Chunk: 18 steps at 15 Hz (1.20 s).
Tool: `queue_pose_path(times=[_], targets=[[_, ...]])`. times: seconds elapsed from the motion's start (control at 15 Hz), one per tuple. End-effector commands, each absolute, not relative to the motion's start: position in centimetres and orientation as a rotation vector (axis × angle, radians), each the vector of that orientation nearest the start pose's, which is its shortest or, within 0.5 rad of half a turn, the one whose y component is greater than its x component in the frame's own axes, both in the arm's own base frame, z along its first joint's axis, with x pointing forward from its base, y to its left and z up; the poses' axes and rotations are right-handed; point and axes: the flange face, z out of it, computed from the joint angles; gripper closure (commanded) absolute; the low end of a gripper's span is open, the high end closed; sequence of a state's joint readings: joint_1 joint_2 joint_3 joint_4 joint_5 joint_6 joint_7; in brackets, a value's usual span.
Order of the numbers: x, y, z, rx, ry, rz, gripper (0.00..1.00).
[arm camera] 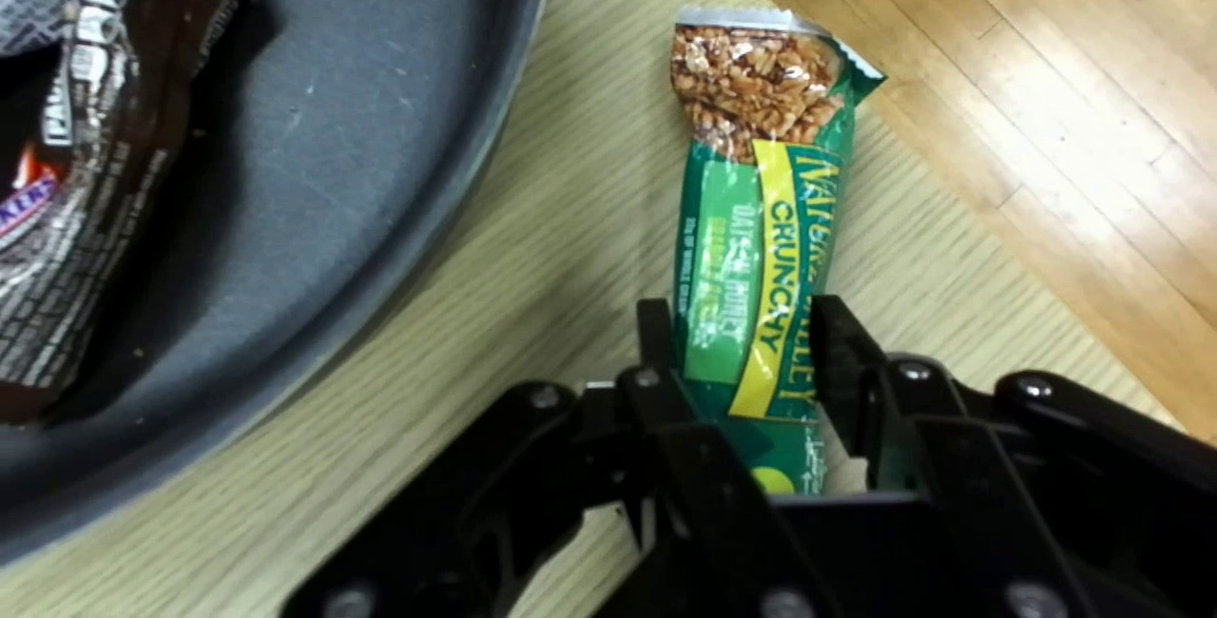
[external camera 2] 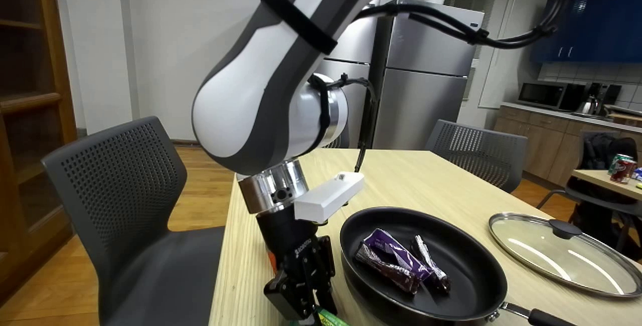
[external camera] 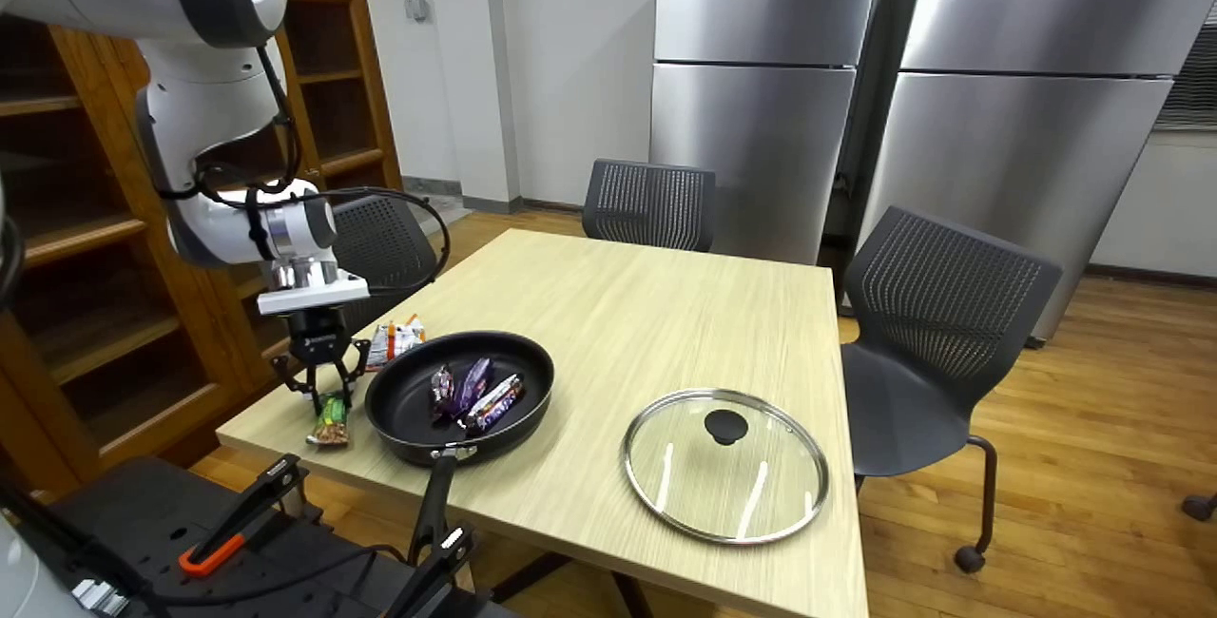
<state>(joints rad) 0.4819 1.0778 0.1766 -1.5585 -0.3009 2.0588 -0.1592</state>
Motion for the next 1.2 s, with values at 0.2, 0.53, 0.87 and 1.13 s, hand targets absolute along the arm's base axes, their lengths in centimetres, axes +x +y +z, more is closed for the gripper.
queue_pose_path(times=[0.2,0.53,0.87,1.13], targets=[[50.0,35.1,-0.3,-2.77,-1.58,0.844,0.86],[50.3,35.6,1.1,-2.729,-1.649,0.796,0.86],[49.9,36.3,2.3,-2.707,-1.699,0.77,0.86],[49.8,36.8,3.8,-2.733,-1.71,0.726,0.86]])
